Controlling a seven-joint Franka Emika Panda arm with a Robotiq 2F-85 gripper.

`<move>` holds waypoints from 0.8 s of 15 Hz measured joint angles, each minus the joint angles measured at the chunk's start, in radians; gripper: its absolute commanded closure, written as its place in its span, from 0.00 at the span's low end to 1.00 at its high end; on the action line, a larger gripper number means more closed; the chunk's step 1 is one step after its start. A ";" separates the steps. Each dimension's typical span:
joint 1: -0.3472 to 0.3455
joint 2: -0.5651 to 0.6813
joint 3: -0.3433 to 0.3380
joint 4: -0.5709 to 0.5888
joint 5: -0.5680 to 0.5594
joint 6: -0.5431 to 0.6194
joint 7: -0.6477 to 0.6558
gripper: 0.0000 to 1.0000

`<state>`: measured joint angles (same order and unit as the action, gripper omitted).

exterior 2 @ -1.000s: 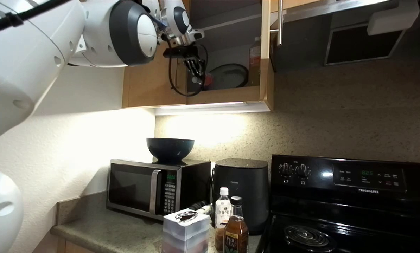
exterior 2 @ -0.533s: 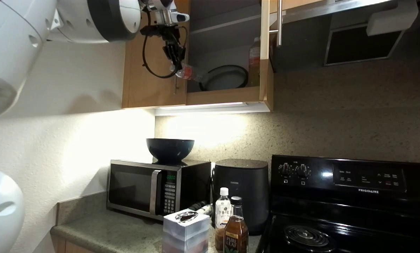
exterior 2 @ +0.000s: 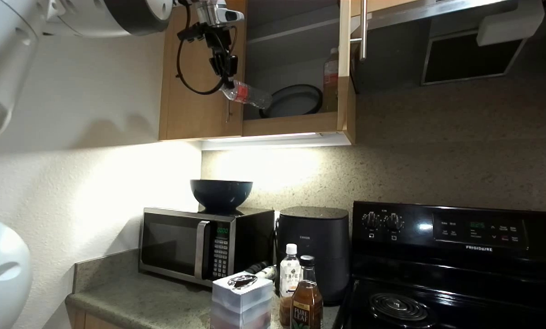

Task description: Put the bottle in the top cabinet, then put it back on the counter

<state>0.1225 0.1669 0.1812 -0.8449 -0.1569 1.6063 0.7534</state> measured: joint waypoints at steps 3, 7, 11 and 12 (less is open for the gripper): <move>0.000 0.004 0.007 -0.002 0.069 0.002 -0.002 0.90; 0.001 -0.006 0.049 -0.049 0.296 0.019 -0.001 0.90; 0.000 -0.064 0.063 -0.162 0.495 0.019 0.015 0.90; 0.001 -0.086 0.064 -0.201 0.525 0.018 0.027 0.90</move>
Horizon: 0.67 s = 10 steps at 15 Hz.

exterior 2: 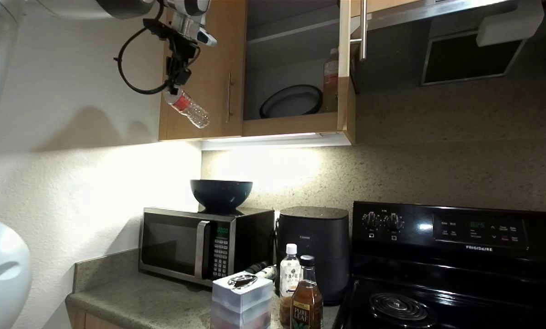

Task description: Put the bottle in the top cabinet, then put it back on the counter

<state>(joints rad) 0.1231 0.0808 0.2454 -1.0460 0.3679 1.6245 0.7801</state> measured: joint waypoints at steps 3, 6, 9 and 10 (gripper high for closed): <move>0.000 -0.072 0.000 -0.127 0.091 -0.015 0.057 0.90; 0.000 -0.110 0.001 -0.188 0.118 -0.034 0.084 0.76; 0.000 -0.103 -0.002 -0.182 0.118 -0.034 0.084 0.76; 0.000 -0.103 -0.002 -0.182 0.118 -0.034 0.084 0.76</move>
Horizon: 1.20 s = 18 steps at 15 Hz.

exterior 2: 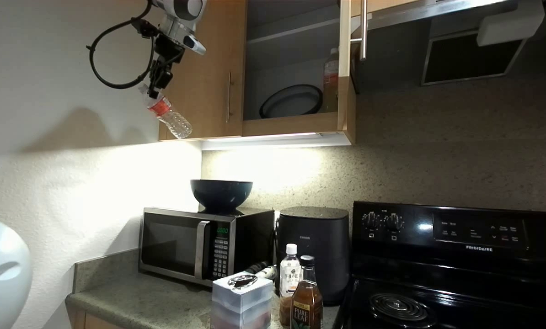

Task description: Put the bottle in the top cabinet, then put it back on the counter

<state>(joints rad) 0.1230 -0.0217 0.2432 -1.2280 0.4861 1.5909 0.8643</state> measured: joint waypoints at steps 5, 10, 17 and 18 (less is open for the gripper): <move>0.000 0.002 -0.003 -0.012 0.007 -0.013 0.000 0.90; -0.006 -0.001 -0.044 -0.172 0.139 -0.025 0.001 0.90; -0.005 -0.077 -0.093 -0.431 0.192 -0.037 0.001 0.90; -0.005 -0.098 -0.097 -0.470 0.192 -0.044 0.006 0.76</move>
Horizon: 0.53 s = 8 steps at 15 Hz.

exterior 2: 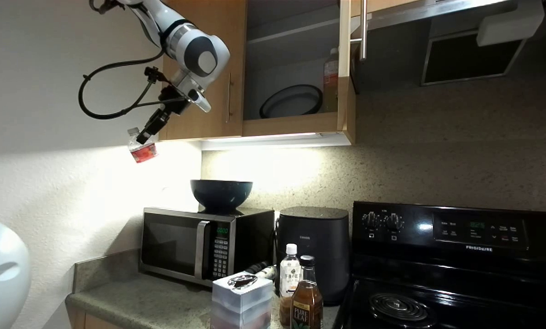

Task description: Put the bottle in the top cabinet, then put it back on the counter

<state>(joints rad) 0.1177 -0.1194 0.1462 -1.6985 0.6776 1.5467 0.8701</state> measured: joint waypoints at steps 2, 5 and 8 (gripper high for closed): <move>0.000 -0.043 -0.006 -0.071 0.000 -0.004 0.018 0.76; 0.000 -0.074 -0.010 -0.109 0.000 -0.004 0.022 0.76; 0.000 -0.077 -0.010 -0.110 0.000 -0.004 0.023 0.92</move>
<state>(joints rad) 0.1176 -0.1961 0.1359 -1.8087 0.6773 1.5422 0.8930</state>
